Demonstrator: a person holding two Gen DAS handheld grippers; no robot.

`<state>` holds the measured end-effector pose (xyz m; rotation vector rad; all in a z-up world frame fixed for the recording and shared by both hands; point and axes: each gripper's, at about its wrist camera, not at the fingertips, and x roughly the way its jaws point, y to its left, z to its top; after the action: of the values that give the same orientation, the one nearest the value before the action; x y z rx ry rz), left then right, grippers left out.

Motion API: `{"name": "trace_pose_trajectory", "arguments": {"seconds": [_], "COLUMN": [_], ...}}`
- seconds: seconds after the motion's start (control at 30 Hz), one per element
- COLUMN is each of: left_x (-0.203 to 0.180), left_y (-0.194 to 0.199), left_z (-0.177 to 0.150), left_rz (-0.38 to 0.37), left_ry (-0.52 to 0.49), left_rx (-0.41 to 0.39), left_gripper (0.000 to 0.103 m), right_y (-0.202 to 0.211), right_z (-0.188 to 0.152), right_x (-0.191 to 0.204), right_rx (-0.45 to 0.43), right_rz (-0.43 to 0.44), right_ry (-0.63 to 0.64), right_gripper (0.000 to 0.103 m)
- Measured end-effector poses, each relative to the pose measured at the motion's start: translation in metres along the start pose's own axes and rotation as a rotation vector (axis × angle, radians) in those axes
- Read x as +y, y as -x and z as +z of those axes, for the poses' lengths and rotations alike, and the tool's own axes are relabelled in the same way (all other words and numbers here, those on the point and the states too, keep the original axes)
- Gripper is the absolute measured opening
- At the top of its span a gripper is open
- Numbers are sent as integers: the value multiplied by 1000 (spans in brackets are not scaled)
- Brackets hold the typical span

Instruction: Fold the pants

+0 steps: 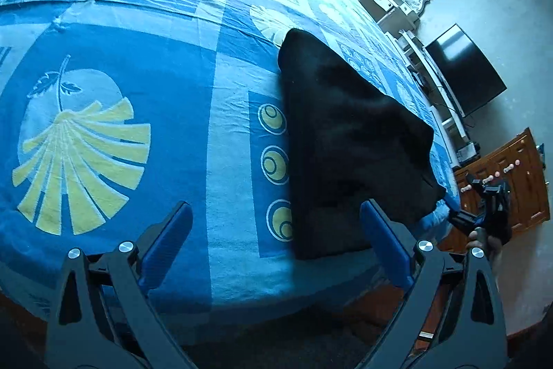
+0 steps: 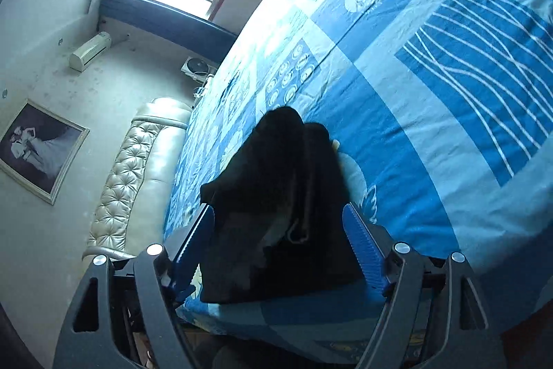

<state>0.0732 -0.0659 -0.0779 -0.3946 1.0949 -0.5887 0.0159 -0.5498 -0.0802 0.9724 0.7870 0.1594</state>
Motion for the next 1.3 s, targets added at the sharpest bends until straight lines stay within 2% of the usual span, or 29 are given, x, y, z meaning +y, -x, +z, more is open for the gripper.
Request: {"name": "trace_pose_trajectory", "arguments": {"seconds": [0.13, 0.27, 0.47, 0.5, 0.53, 0.57, 0.6, 0.67, 0.7, 0.77, 1.0, 1.3], "left_x": [-1, -3, -26, -31, -35, -36, -38, -40, -38, -36, -24, 21], "left_y": [-20, -40, -66, -71, -76, -80, -84, -82, -80, -72, -54, -2], "left_z": [-4, -2, 3, 4, 4, 4, 4, 6, 8, 9, 10, 5], "left_rz": [-89, -157, -213, -204, -188, -164, -134, -142, -146, -155, -125, -36], "left_ry": [49, 117, 111, 95, 79, 66, 49, 45, 48, 51, 31, 71], "left_rx": [52, 87, 128, 139, 151, 165, 184, 182, 180, 162, 131, 94], "left_gripper": [97, 97, 97, 97, 87, 71, 69, 48, 44, 34, 28, 28], "right_y": [-24, -34, -41, -40, -42, -42, -45, -46, -45, -43, -53, -100], "right_z": [-10, -11, -13, -14, -13, -14, -15, -16, -16, -17, -22, -48], "right_x": [-5, -9, -20, -22, -19, -19, -15, -13, -12, -8, 16, 48], "right_rx": [72, 82, 92, 98, 110, 116, 124, 124, 121, 118, 134, 259], "right_rz": [-16, -31, -22, -19, -19, -27, -48, -56, -44, -11, 43, 117], "right_ry": [0, 11, -8, 1, 17, 32, 43, 50, 50, 48, 65, 104], "right_gripper": [76, 78, 79, 79, 79, 72, 62, 55, 49, 44, 41, 40]}}
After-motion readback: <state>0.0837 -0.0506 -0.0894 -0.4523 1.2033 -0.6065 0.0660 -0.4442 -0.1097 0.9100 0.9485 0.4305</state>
